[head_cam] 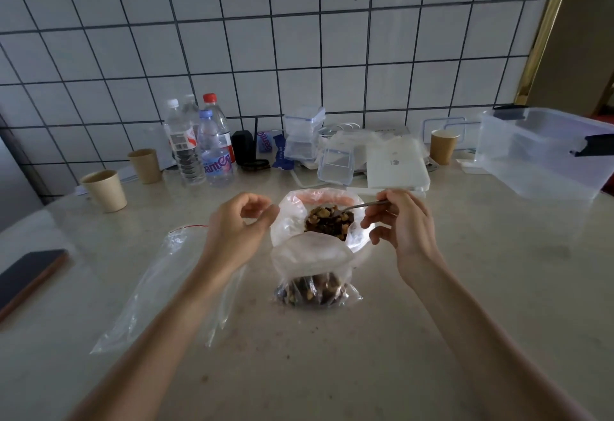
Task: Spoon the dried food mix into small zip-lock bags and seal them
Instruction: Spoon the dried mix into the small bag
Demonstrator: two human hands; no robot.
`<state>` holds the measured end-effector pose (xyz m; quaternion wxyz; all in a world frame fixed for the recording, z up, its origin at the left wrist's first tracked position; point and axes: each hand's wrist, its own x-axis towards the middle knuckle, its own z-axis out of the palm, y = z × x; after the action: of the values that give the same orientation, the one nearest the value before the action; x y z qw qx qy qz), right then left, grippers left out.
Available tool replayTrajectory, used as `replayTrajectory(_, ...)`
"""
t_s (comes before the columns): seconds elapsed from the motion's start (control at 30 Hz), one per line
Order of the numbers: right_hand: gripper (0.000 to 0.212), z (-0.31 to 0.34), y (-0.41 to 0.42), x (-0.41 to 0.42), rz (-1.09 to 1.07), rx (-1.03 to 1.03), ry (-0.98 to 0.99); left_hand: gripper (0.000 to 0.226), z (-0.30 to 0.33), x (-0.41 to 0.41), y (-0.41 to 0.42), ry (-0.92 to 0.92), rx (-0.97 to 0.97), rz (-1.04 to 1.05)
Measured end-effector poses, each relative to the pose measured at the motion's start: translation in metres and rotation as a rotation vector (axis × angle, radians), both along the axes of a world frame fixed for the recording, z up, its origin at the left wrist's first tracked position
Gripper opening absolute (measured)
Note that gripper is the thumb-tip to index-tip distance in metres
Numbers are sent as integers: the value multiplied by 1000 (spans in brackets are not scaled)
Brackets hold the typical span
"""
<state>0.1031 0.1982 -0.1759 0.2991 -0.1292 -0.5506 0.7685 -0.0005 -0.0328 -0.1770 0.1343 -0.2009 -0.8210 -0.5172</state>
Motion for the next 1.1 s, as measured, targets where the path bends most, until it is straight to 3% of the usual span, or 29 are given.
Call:
replayTrajectory(0.07,25,2,2,1,25,-8,34,12,2,11,-7,44,-39,-17)
replayTrajectory(0.2,18,2,5,1,89,13,38,38,0,33,-14,-127,-149,-130)
replayTrajectory(0.3,15,2,5,4,142,54,7,35,-6,44,-12,-235,-228,-189)
replayTrajectory(0.43,24,4,4,7,147,166,12,27,-7,49,-4,-385,-30,-253)
replayTrajectory(0.57,28,12,1,17,121,451,50,26,-8,53,1,-409,90,-293)
replayTrajectory(0.7,25,28,-11,33,122,877,114,22,-16,57,1,-484,251,-259)
replayTrajectory(0.87,21,48,-26,45,130,1351,158,22,-16,57,1,-496,273,-233)
replayTrajectory(0.97,21,49,-26,46,151,1261,170,23,-17,57,2,-501,279,-232)
replayTrajectory(1.1,23,43,-13,36,89,612,145,24,-20,55,1,-503,296,-239)
